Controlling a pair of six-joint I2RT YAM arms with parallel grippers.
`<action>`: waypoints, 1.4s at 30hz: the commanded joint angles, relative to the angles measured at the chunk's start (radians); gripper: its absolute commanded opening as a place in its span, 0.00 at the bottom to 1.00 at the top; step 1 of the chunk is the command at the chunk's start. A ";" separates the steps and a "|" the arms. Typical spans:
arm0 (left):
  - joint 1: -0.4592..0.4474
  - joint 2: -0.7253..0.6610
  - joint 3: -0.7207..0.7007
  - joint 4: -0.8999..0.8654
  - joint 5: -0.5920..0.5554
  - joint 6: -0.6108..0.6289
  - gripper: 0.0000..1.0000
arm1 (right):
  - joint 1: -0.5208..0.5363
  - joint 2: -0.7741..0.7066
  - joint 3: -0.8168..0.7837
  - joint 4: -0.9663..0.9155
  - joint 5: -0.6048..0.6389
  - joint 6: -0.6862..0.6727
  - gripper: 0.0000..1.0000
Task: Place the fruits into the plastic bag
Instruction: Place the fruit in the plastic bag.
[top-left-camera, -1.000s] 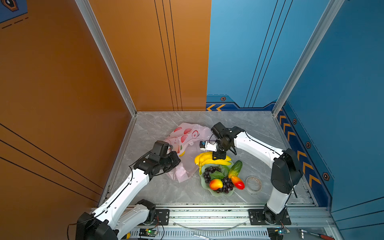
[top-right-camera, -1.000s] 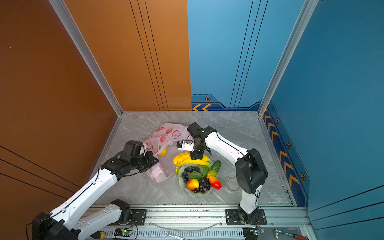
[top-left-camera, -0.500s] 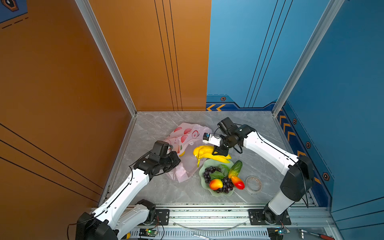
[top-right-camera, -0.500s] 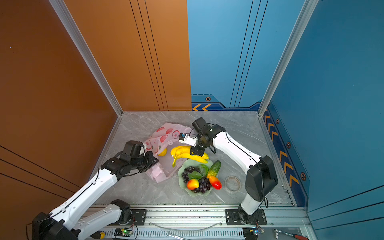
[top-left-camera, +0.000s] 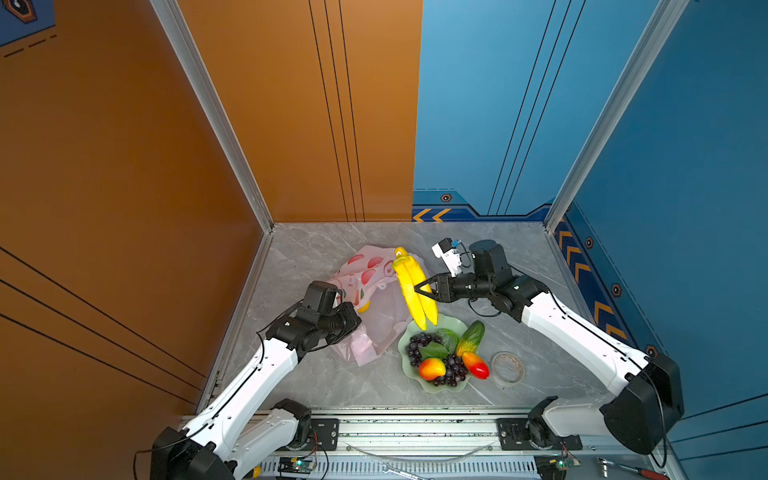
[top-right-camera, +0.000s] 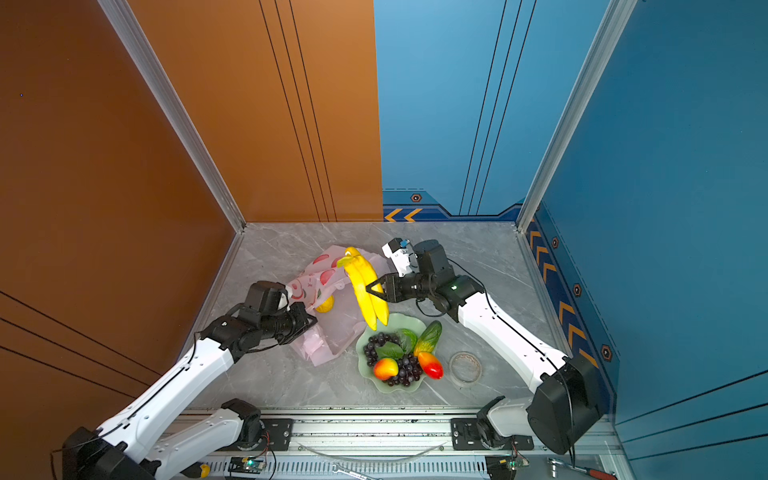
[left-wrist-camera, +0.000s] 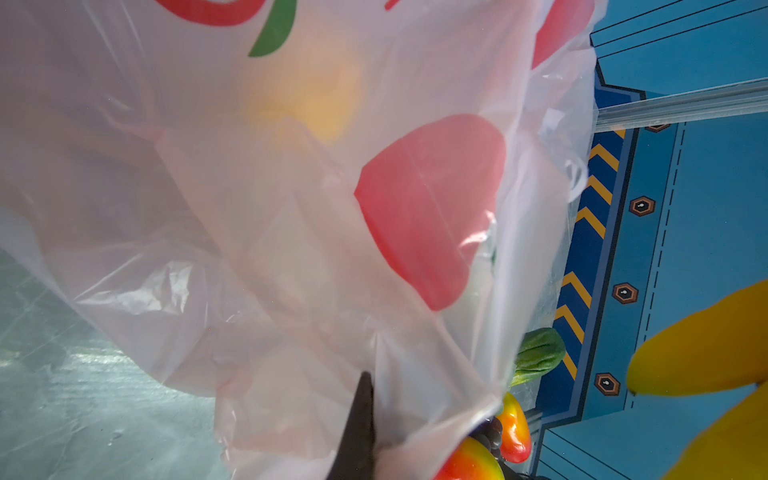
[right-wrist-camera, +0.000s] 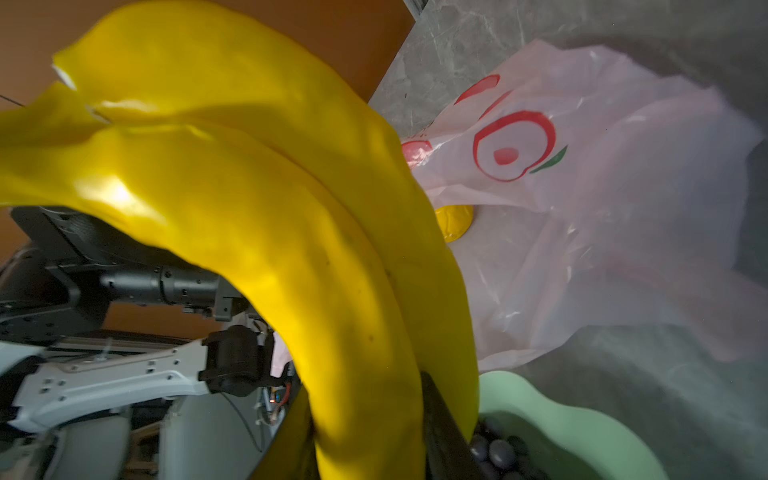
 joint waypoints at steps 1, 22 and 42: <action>0.013 -0.010 0.046 -0.018 0.010 0.027 0.00 | 0.027 -0.053 -0.023 0.084 -0.062 0.276 0.32; 0.026 -0.011 0.114 -0.017 0.045 0.069 0.00 | 0.200 0.177 0.206 -0.693 -0.075 0.247 0.29; 0.012 -0.043 0.189 -0.123 0.031 0.217 0.00 | 0.174 0.517 0.506 -0.841 -0.111 0.252 0.24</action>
